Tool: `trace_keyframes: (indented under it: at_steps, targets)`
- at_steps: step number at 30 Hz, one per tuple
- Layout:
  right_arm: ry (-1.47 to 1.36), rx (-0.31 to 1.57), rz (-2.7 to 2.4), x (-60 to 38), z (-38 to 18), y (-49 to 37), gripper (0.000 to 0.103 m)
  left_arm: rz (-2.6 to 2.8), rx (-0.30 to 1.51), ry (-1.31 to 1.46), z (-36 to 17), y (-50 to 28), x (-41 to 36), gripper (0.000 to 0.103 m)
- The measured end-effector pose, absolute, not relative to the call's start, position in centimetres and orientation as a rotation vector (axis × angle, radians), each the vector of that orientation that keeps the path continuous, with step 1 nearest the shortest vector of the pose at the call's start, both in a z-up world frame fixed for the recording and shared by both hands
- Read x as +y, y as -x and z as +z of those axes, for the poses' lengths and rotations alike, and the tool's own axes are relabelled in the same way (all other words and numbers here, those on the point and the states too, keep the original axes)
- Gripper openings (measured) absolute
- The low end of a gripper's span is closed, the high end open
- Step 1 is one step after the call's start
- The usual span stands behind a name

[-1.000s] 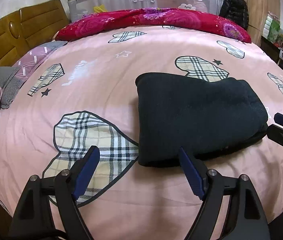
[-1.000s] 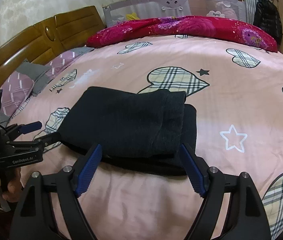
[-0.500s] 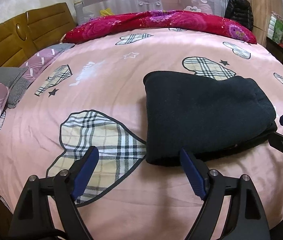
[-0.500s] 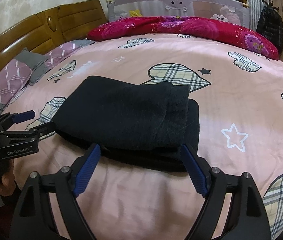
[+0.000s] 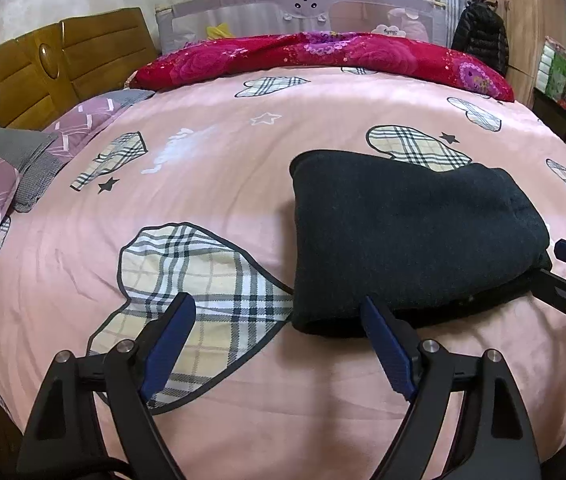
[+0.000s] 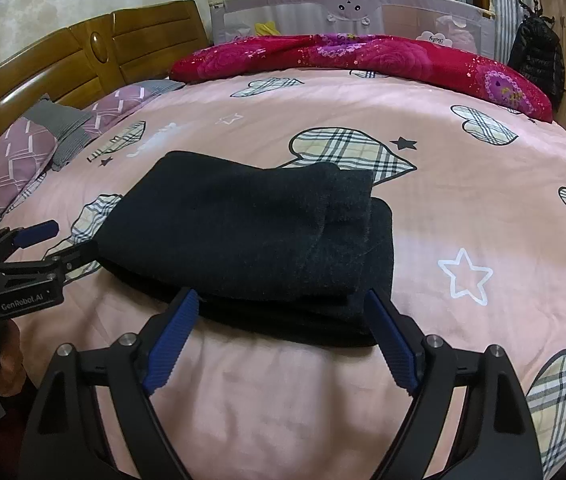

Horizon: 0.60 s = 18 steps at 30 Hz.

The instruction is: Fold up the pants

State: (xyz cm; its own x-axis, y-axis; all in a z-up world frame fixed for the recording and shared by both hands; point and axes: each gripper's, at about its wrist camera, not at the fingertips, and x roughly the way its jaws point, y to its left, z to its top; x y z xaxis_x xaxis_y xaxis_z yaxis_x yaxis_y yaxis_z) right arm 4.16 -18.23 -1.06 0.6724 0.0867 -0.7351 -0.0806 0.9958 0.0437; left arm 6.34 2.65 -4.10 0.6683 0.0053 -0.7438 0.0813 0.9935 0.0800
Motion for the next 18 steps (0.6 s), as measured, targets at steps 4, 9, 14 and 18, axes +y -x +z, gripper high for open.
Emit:
trace_keyframes:
  at_steps: [4, 9, 14, 18]
  targets:
    - [-0.015, 0.83, 0.101, -18.1, -1.2, -4.3, 0.086, -0.053, 0.849, -0.112, -4.5, -6.3, 2.5, 0.087]
    - [-0.012, 0.832, 0.097, -18.1, -1.3, -4.5, 0.086, -0.059, 0.852, -0.116, -4.6, -6.2, 2.3, 0.088]
    - [-0.033, 0.828, 0.09, -18.6, -1.2, -4.5, 0.086, -0.062, 0.858, -0.118, -4.6, -6.3, 2.2, 0.089]
    - [-0.057, 0.828, 0.083, -19.2, -1.2, -4.4, 0.086, -0.067, 0.857, -0.119, -4.5, -6.2, 2.1, 0.089]
